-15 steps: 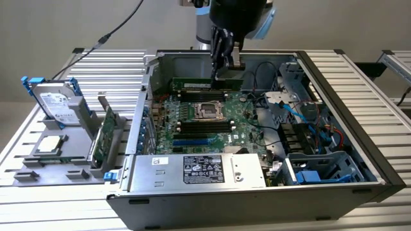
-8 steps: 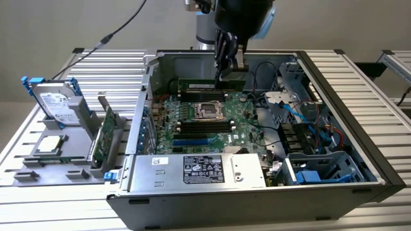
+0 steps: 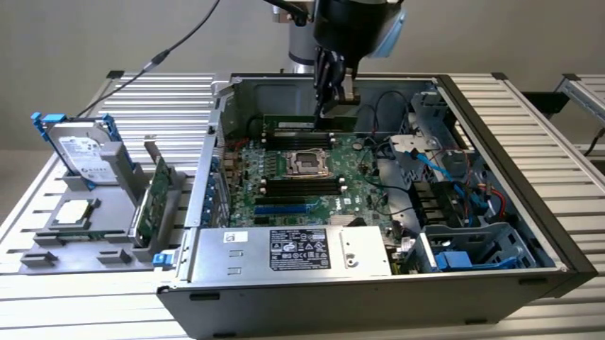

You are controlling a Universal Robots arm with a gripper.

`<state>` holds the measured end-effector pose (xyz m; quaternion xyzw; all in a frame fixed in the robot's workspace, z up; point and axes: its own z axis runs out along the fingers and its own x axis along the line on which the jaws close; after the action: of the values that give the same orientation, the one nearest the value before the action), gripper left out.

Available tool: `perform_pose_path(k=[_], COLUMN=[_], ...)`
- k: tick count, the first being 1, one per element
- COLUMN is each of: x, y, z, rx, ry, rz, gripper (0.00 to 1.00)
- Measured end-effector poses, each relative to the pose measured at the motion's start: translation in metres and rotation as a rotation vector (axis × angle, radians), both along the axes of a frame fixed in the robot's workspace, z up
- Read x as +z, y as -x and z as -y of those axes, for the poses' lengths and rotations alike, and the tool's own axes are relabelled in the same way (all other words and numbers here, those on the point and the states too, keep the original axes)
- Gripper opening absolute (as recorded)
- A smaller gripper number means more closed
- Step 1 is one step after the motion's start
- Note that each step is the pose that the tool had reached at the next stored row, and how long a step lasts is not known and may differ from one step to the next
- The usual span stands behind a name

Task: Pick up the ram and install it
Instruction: 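Pick up the ram and move it above insertion slot, then insert the ram into the slot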

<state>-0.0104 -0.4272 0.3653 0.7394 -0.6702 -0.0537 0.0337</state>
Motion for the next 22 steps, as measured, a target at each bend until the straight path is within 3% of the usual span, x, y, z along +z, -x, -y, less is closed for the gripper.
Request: perform_pose_path(k=[5, 7, 9, 11, 22], x=[-0.0049, -0.0054, -0.0057, -0.0064, -0.0064], y=[0.0, 0.0, 0.0, 0.0, 0.0], z=[-0.0151, -0.0185, -0.0216, -0.0226, -0.0228], rx=[0.0, 0.0, -0.001, -0.004, -0.007], ry=[0.004, 0.0082, 0.0107, 0.0107, 0.0107], rz=[0.0083, 0.0202, 0.0365, 0.0445, 0.0449], gripper=[0.14, 0.14, 0.14, 0.14, 0.14])
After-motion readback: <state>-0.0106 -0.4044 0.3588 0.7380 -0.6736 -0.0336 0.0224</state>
